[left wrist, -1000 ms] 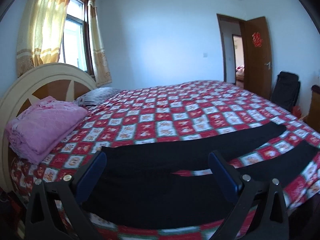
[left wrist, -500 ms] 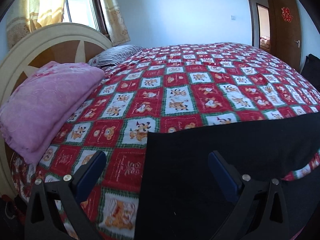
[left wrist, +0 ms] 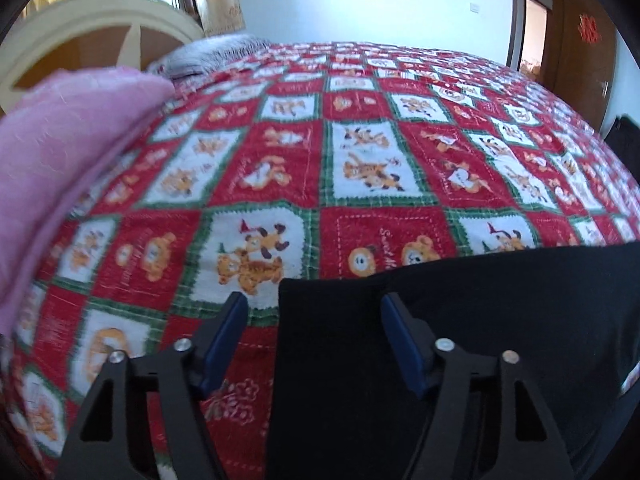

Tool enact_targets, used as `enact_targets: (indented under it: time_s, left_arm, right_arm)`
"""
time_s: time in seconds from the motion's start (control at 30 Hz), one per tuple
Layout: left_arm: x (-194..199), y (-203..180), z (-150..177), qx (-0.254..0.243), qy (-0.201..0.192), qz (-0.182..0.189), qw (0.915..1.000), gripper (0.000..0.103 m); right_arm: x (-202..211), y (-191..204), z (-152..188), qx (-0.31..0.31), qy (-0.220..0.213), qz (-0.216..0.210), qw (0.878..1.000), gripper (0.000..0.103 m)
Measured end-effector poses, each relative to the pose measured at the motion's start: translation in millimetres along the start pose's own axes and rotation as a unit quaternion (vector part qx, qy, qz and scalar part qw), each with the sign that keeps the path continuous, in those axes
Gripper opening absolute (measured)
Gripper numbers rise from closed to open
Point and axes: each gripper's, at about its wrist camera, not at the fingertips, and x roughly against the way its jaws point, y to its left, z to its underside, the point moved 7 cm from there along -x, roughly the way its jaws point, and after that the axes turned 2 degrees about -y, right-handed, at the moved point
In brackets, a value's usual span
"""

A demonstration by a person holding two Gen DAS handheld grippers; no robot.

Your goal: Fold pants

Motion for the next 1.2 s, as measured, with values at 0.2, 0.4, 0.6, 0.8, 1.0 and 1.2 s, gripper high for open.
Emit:
enact_targets:
  time_s: [0.2,0.4,0.6,0.8,1.0,1.2]
  left_arm:
    - [-12,10,1,0.043,0.017,0.063,0.997,0.069]
    - [-13,9,-1,0.034,0.013,0.08,0.9962,0.061]
    - [-11,7,-5,0.016,0.011,0.077,0.9968,0.056]
    - [-12,1,-8,-0.001,0.004,0.089,0.996,0.042]
    - [-14,0,-7,0.003,0.004,0.094,0.9956,0.043]
    - [-9,-5,-8,0.0,-0.005,0.124,0.9923,0.018]
  right_arm:
    - [-27,-28,-26,-0.017,0.011,0.01,1.0,0.062]
    - [-54,-59,-41,-0.03,0.029,0.035,0.999,0.059]
    - [-88,-101,-50,-0.061,0.064,0.053,0.995,0.048]
    - [-123,-147,-69,-0.073,0.083,0.075,0.991,0.048]
    - [-169,-179,-82,-0.075,0.112,0.08,0.988,0.064]
    - [-217,-204,-83,-0.069,0.139,0.095,0.983,0.064]
